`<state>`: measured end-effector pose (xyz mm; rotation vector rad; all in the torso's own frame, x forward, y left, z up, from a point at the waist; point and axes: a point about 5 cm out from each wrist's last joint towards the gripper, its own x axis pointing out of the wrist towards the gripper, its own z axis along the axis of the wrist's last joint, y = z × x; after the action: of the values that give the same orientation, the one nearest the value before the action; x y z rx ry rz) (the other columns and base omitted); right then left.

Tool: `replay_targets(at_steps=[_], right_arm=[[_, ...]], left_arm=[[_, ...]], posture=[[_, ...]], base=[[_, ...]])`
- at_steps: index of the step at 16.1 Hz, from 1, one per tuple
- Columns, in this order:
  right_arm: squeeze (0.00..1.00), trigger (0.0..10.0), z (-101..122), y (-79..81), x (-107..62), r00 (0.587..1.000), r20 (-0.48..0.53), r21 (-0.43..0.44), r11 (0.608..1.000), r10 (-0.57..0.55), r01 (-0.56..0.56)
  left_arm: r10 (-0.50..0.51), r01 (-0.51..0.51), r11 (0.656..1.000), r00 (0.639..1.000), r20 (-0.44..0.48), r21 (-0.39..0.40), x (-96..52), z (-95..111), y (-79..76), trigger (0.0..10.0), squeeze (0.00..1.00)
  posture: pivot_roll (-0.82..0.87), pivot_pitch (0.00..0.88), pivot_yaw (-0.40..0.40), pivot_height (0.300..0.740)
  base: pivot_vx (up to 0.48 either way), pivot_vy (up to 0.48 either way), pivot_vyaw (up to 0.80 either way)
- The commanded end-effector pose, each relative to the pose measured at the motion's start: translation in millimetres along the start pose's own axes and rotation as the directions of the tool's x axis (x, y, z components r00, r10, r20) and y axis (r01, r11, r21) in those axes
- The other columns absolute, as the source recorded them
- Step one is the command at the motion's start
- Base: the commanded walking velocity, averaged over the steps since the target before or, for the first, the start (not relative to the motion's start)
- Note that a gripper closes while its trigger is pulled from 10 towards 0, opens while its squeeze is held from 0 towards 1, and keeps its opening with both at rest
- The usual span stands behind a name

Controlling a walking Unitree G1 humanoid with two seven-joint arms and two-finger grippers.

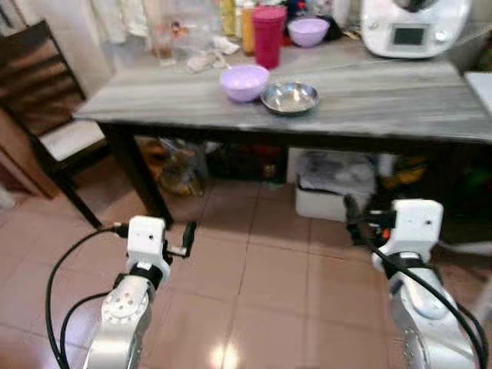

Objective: Setting the table

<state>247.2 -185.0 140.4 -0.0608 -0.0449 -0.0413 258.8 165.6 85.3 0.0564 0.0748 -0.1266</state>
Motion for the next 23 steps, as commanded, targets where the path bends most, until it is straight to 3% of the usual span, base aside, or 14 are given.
replay_targets(at_steps=[1,4,7,12,17,23], right_arm=[[0.00,10.0,5.5,3.9,-1.4,1.000,0.030,0.010,1.000,0.000,-0.001],[0.00,10.0,0.5,-4.7,-12.7,0.998,0.024,-0.015,0.998,-0.060,0.061],[0.00,10.0,-2.8,-11.1,-15.7,0.996,0.011,-0.011,0.996,-0.089,0.089],[0.00,10.0,5.0,-5.0,-0.8,0.999,0.029,-0.011,0.999,-0.044,0.045],[0.00,10.0,6.2,-6.7,0.1,0.998,0.029,-0.008,0.999,-0.046,0.047],[0.00,10.0,4.9,-7.7,-1.0,0.999,0.017,-0.010,0.999,-0.042,0.042]], left_arm=[[0.041,-0.040,0.999,0.999,-0.022,0.014,-7.2,-6.7,8.3,10.0,0.00],[0.117,-0.116,0.993,0.993,-0.035,0.029,-20.4,-15.1,18.0,10.0,0.00],[0.165,-0.165,0.986,0.986,-0.027,0.015,-21.8,-15.9,21.7,10.0,0.00],[0.111,-0.110,0.994,0.994,0.019,-0.017,-9.1,-4.0,14.4,10.0,0.00],[0.041,-0.040,0.999,0.998,0.047,-0.032,-6.9,1.8,6.8,10.0,0.00],[0.012,-0.010,0.999,0.999,0.039,-0.050,-8.1,0.4,4.5,10.0,0.00]], posture=[[-0.21,0.128,0.041,0.740],[-0.22,0.143,0.032,0.740],[-0.23,0.150,0.026,0.740],[-0.23,0.154,0.007,0.740],[-0.23,0.160,0.006,0.740],[-0.23,0.165,0.008,0.740]], base=[[0.000,0.000,0.00],[0.000,0.000,0.00],[0.000,0.000,0.00],[0.000,0.000,-0.56],[0.000,0.000,-0.80],[0.000,-0.207,-0.21]])
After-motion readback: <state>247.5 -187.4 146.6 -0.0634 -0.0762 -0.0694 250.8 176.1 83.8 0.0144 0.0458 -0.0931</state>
